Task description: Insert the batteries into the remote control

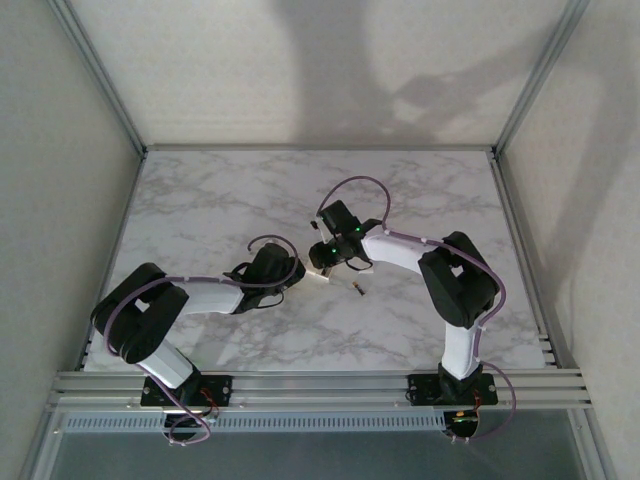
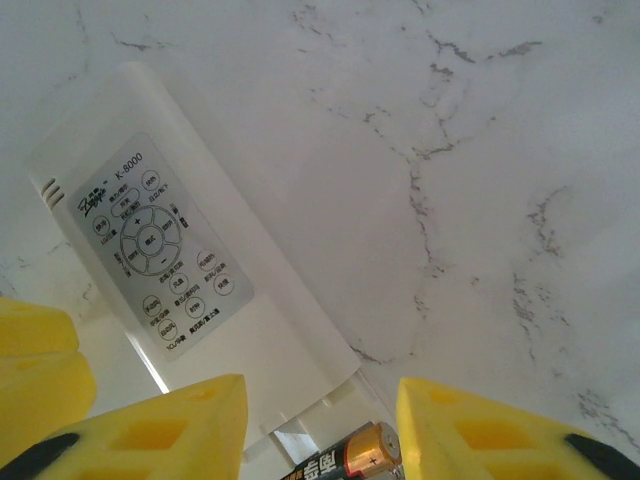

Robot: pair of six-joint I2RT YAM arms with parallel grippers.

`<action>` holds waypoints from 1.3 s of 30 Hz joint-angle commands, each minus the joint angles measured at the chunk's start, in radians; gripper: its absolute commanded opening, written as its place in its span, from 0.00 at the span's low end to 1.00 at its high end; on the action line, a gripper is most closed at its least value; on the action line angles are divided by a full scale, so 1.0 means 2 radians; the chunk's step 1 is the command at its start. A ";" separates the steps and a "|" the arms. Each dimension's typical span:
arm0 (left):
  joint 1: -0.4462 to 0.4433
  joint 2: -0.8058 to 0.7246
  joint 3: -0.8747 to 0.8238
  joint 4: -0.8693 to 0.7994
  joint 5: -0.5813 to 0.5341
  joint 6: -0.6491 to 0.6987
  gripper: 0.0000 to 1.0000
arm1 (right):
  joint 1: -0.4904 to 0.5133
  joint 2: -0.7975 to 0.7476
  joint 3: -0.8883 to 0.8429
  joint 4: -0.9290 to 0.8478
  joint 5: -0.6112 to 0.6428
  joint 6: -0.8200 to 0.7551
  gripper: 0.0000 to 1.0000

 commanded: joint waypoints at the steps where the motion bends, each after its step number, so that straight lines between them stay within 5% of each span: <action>1: -0.004 -0.003 0.000 0.007 -0.003 -0.007 0.37 | 0.006 0.008 0.009 -0.010 0.012 -0.007 0.44; 39: -0.004 0.006 0.013 0.002 -0.008 0.003 0.37 | 0.034 -0.015 -0.027 0.006 -0.002 0.035 0.43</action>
